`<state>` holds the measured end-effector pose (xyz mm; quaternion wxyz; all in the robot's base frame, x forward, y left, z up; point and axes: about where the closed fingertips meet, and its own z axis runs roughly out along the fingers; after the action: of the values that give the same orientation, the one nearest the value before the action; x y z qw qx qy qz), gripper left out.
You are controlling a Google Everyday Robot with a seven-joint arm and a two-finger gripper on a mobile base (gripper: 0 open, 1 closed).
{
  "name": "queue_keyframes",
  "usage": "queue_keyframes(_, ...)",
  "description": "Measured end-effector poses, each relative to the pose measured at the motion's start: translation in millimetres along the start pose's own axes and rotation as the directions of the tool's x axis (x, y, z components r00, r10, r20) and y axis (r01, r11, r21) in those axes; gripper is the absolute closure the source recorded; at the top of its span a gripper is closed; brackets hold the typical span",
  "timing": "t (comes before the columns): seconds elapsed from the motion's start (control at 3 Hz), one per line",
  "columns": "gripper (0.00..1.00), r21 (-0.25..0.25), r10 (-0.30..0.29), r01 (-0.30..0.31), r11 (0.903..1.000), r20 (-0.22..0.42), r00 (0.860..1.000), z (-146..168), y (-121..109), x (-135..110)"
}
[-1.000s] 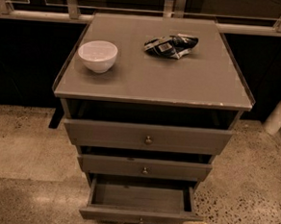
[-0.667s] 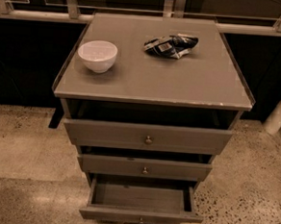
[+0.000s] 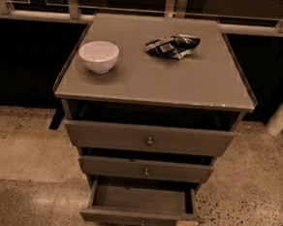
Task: Close bottom drawer
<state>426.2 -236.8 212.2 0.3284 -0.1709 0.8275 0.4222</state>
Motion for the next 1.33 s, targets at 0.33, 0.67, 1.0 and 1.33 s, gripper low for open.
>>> queue_keyframes(0.33,1.0,-0.008,-0.003,0.003,1.0,-0.001,1.0,16.7,-19.1,-7.7)
queue_keyframes(0.67,1.0,-0.007,0.005,-0.005,1.0,-0.001,1.0,24.2,-28.3,-7.4)
queue_keyframes(1.0,1.0,-0.007,0.012,-0.012,0.9999,-0.004,1.0,27.6,-30.9,-6.8)
queue_keyframes(1.33,1.0,0.02,0.005,-0.004,0.9998,-0.013,1.0,34.3,-39.1,-16.5)
